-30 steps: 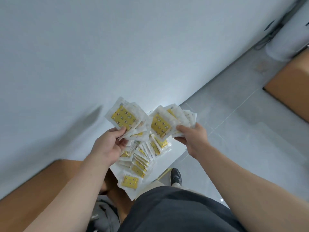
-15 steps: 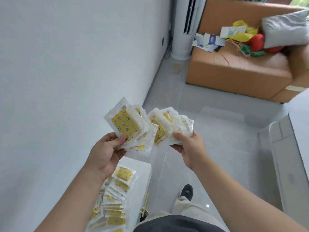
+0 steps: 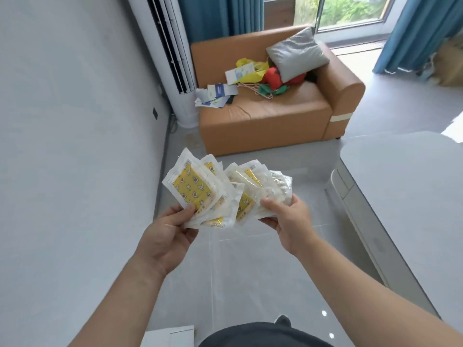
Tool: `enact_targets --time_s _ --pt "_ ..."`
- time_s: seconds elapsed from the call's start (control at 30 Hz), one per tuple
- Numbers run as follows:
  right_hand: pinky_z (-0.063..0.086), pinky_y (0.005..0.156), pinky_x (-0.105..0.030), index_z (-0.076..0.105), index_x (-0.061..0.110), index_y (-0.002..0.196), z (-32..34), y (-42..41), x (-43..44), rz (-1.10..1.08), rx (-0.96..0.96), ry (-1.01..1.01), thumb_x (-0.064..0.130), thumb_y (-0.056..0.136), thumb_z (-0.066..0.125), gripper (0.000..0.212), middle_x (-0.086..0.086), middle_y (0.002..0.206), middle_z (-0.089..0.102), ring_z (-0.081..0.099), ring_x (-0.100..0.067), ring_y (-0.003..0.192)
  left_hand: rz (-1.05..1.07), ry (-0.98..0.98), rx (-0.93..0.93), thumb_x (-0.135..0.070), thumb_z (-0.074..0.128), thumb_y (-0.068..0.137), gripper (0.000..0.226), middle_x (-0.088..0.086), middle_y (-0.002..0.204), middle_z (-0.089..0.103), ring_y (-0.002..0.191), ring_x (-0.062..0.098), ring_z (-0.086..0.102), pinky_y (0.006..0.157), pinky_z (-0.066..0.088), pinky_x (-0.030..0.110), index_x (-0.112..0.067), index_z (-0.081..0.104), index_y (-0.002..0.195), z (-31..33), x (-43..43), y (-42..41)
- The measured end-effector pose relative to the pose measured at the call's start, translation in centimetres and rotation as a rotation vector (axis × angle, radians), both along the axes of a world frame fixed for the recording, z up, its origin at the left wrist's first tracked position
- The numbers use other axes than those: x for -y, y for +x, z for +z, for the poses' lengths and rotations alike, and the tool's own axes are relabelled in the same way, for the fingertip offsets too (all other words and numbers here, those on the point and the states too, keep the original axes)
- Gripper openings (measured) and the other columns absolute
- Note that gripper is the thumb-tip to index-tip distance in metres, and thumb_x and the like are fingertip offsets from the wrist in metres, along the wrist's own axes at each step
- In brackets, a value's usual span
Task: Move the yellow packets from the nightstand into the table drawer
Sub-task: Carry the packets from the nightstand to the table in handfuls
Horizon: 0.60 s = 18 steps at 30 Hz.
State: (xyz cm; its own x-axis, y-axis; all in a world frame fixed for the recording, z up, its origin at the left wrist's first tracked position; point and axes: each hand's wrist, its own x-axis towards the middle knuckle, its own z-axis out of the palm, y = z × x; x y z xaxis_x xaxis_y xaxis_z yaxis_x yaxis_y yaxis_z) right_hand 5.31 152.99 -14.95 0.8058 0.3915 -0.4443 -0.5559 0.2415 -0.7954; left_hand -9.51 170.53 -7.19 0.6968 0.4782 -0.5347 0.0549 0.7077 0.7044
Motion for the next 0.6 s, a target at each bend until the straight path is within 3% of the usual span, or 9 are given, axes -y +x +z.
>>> enact_targets --time_s 0.27,0.47,0.6 --pt "0.062 0.073 -0.039 0.063 0.004 0.115 0.2 11.4 6.3 -0.234 -0.028 0.026 -0.004 0.087 0.073 0.031 -0.016 0.108 0.075 0.075 -0.031 0.094 -0.211 0.021 -0.018 -0.007 0.065 0.077 0.028 0.010 0.107 0.076 0.085 0.019 0.076 0.068 0.062 0.023 -0.006 0.069 0.105 0.8 4.2 15.8" --pt "0.062 0.072 -0.039 0.061 0.002 0.120 -0.8 20.9 9.1 -0.422 -0.035 -0.006 -0.002 0.086 0.074 0.036 -0.017 0.111 0.074 0.074 -0.031 0.097 -0.357 0.040 -0.059 -0.007 0.067 0.076 0.022 0.011 0.105 0.076 0.082 0.019 0.076 0.060 0.060 0.023 -0.007 0.067 0.098 -1.0 4.8 28.7" --pt "0.061 0.071 -0.039 0.065 0.002 0.118 -1.7 28.7 10.6 -0.540 -0.002 -0.051 0.000 0.086 0.074 0.034 -0.017 0.109 0.075 0.074 -0.033 0.099 -0.494 0.023 -0.041 -0.006 0.068 0.077 0.020 0.012 0.105 0.076 0.084 0.020 0.076 0.064 0.061 0.025 -0.007 0.068 0.097 -2.4 5.0 39.0"
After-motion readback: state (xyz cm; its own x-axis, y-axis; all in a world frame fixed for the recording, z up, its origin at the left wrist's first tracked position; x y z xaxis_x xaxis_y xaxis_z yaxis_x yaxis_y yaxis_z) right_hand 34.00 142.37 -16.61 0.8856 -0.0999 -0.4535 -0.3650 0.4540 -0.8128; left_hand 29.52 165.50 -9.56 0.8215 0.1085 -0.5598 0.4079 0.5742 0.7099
